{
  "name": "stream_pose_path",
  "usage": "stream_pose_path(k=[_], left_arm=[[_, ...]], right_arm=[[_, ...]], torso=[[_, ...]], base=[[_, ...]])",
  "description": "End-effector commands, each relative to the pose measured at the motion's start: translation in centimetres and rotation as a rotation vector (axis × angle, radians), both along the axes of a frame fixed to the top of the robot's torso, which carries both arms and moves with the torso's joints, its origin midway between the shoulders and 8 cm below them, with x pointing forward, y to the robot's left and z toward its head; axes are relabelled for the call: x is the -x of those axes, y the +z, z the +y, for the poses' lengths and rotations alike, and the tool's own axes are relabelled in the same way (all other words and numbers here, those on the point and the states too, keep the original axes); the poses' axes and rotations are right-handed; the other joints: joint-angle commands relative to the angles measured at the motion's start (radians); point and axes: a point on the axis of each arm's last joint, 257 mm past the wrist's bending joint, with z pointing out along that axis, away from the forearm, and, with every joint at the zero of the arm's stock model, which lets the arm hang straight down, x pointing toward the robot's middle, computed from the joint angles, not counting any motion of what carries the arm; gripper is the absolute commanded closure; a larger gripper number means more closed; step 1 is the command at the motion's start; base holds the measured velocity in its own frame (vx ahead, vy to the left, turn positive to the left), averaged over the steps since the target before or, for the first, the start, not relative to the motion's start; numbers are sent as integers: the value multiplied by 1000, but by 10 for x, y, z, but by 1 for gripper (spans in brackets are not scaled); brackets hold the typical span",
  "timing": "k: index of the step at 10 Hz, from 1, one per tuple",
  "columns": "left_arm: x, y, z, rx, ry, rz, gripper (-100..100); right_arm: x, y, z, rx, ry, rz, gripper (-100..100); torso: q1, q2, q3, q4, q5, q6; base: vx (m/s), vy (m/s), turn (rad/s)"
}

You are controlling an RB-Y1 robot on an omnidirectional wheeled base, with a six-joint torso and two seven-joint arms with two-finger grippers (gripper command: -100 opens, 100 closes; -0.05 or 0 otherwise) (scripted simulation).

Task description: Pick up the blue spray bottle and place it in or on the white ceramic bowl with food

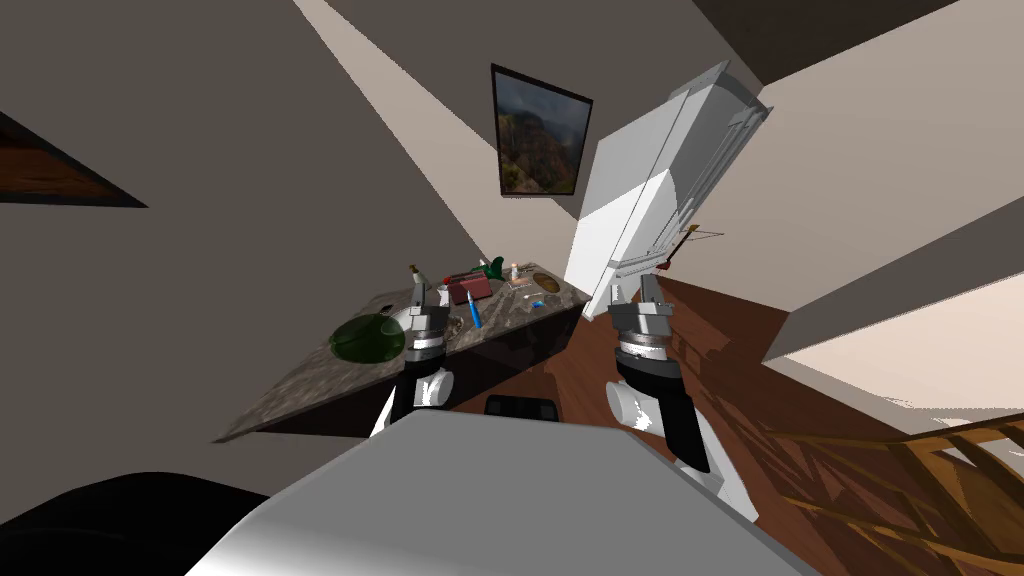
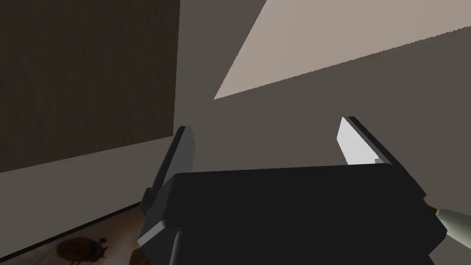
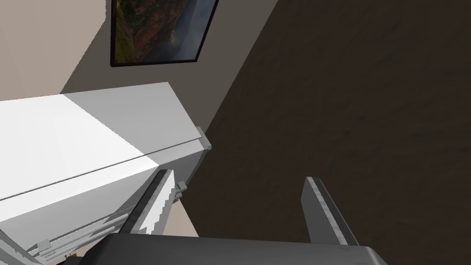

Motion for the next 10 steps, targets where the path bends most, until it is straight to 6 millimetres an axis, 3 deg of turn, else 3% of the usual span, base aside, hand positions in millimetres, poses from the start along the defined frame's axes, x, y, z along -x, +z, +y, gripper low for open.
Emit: stream_pose_path(k=[1, 6, 10], left_arm=[[-5, -14, 5, -50, 13, 52, -100], [-15, -67, 36, -201, 86, 238, -100], [-15, -111, 76, -323, 164, 398, -100]], right_arm=[[0, 0, 0, 0, 0, 0, 0], [0, 0, 0, 0, 0, 0, 0], [0, 0, 0, 0, 0, 0, 0]], torso=[[0, 0, 0, 0, 0, 0], [-8, -2, -1, -1, -2, 0], [-8, -1, -1, 0, -2, 0]], base=[[23, -53, -55], [34, -124, -50], [22, -122, -52]])
